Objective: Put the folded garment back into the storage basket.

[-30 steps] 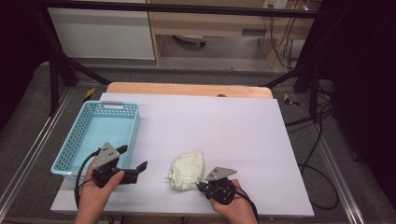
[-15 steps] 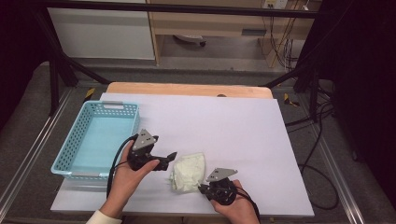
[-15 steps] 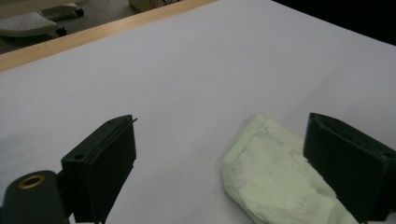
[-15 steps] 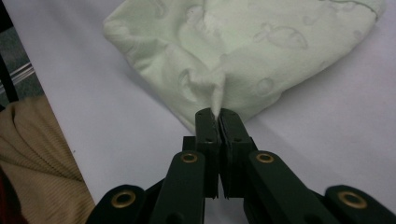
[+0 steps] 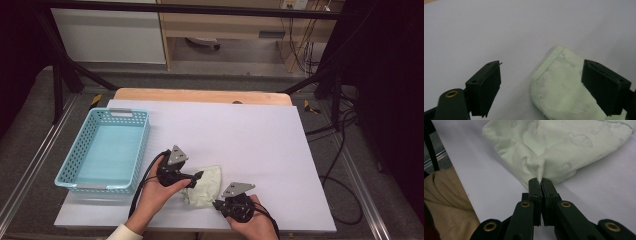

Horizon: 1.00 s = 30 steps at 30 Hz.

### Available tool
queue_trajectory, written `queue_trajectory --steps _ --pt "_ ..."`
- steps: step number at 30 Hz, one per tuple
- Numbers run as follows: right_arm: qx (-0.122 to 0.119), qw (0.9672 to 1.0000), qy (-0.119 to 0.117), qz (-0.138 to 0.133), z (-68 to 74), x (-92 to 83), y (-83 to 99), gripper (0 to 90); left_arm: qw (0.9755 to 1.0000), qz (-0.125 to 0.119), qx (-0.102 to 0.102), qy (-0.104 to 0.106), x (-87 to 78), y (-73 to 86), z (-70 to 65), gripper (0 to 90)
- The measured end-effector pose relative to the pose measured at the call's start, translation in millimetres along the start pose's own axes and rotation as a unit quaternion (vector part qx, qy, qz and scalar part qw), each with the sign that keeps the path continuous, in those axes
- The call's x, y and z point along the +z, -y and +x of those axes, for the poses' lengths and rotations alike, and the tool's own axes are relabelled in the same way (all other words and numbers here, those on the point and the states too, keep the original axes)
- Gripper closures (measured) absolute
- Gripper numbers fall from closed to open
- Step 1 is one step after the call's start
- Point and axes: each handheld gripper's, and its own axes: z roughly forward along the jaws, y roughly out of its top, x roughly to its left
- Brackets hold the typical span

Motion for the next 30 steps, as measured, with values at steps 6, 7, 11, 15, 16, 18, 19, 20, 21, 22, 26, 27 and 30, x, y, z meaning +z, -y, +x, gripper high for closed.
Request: queue_trajectory --steps 6,7,11,15,16,18,19,20,21,22,26,27,30 --pt "-0.004 1.0 -0.001 -0.001 -0.4 0.3 -0.1 87.9 0.9998 0.004 -0.017 -0.005 5.5 8.2 1.5 18.4" --pt "-0.004 1.0 -0.001 -0.001 -0.4 0.3 -0.1 87.9 0.9998 0.005 -0.016 -0.004 6.0 8.5 1.2 18.8" --pt "-0.005 1.0 -0.001 -0.001 -0.4 0.5 -0.1 87.9 0.9998 0.007 -0.019 -0.007 6.4 9.3 1.5 21.7" --pt "-0.008 1.0 -0.002 0.0 -0.3 0.5 -0.2 87.9 0.9996 0.013 -0.02 -0.014 6.4 12.1 4.4 27.5" --pt "-0.008 1.0 -0.001 0.0 -0.3 0.4 -0.2 87.9 0.9996 0.012 -0.021 -0.015 5.9 12.4 4.6 29.5" --pt "-0.008 1.0 -0.001 0.0 -0.1 0.4 -0.1 87.9 0.9996 0.006 -0.019 -0.02 3.8 12.3 5.2 33.3" --pt "-0.008 1.0 0.0 0.0 0.2 0.4 -0.1 87.9 0.9995 0.002 -0.019 -0.024 2.5 12.1 5.5 35.3" --pt "-0.01 1.0 0.001 0.001 0.2 0.2 0.0 87.9 0.9994 0.0 -0.021 -0.026 1.7 11.7 6.3 35.5" --pt "-0.01 0.9999 0.002 0.0 0.4 0.4 -0.1 87.9 0.9995 0.001 -0.021 -0.024 1.4 11.7 6.3 35.5" --pt "-0.011 0.9999 0.002 0.0 0.6 0.4 -0.1 87.9 0.9995 0.002 -0.02 -0.024 1.5 11.8 6.0 35.5" --pt "-0.015 0.9999 0.005 0.0 1.3 0.7 -0.4 87.9 0.9996 0.018 -0.015 -0.018 6.1 13.6 2.4 35.5" --pt "-0.016 0.9999 0.005 0.0 1.3 0.7 -0.4 87.9 0.9995 0.023 -0.012 -0.018 7.5 14.1 1.2 35.5" --pt "-0.016 0.9998 0.006 0.0 1.7 0.9 -0.6 87.8 0.9993 0.031 -0.012 -0.016 10.5 16.6 -0.9 36.1"
